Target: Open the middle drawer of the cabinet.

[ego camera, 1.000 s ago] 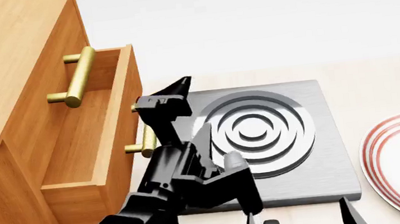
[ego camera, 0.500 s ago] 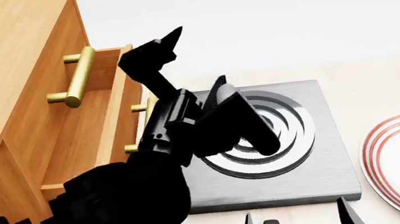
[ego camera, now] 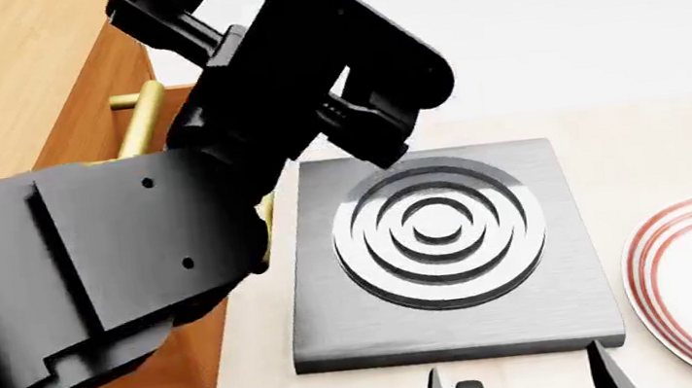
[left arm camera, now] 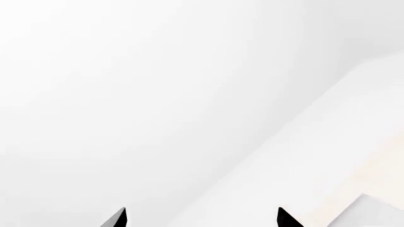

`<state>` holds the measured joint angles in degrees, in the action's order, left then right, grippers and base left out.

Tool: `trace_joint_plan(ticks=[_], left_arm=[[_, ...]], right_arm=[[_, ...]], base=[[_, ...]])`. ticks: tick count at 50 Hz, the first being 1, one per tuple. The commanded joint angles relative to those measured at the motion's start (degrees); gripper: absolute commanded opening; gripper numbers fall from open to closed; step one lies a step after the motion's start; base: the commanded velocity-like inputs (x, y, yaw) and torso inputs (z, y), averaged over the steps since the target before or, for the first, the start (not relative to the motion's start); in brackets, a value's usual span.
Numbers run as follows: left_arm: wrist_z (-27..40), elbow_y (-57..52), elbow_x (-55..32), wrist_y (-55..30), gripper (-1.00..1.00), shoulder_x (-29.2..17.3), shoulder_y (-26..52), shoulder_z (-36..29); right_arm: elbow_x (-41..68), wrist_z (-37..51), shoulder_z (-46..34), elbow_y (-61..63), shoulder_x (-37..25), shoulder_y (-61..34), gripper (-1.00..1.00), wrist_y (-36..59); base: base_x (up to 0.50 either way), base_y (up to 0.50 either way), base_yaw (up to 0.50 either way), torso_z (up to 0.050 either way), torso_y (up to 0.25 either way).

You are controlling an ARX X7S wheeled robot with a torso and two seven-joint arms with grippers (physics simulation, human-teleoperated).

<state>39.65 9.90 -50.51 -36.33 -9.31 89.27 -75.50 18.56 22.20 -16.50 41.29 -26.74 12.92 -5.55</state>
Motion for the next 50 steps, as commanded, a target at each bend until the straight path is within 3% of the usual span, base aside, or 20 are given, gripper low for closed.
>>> trace_joint_plan(ticks=[1, 7, 21, 36, 38, 44, 50], left_arm=[[0.95, -8.84, -11.25, -4.9, 1.0, -7.66, 3.64, 7.85], [0.21, -10.72, -13.66, -4.25, 1.0, -10.69, 3.29, 10.11], [3.64, -15.3, -28.39, -10.5, 1.0, -16.81, 5.1, 16.57], [5.45, -9.55, -39.48, -15.35, 1.0, -18.26, 10.85, 21.23], [10.15, -9.64, -41.7, -12.14, 1.0, -18.57, 8.9, 23.97], [15.61, -1.91, -57.22, -18.09, 1.0, -17.54, 10.99, 24.66], [15.37, -1.82, -58.85, -18.36, 1.0, -17.71, 9.58, 24.45]], right_arm=[[0.05, 0.11, -0.29, -0.28, -0.01, -0.47, 1.0, 0.31], [-0.16, 0.15, -0.5, -0.38, 0.0, -0.45, 1.0, 0.21], [-0.16, 0.17, -1.03, -0.93, 0.07, -0.79, 1.0, 0.41], [0.1, 0.2, -1.27, -1.57, 0.05, -1.08, 1.0, 0.41], [0.25, 0.21, -1.21, -1.63, 0.02, -1.1, 1.0, 0.36], [0.43, 0.23, -1.2, -1.89, -0.02, -1.18, 1.0, 0.24], [0.56, 0.23, -1.26, -2.19, -0.01, -1.36, 1.0, 0.22]], base=[[0.0, 0.0, 0.0, 0.0, 0.0], [0.0, 0.0, 0.0, 0.0, 0.0], [0.0, 0.0, 0.0, 0.0, 0.0], [0.0, 0.0, 0.0, 0.0, 0.0], [0.0, 0.0, 0.0, 0.0, 0.0], [0.0, 0.0, 0.0, 0.0, 0.0], [0.0, 0.0, 0.0, 0.0, 0.0]])
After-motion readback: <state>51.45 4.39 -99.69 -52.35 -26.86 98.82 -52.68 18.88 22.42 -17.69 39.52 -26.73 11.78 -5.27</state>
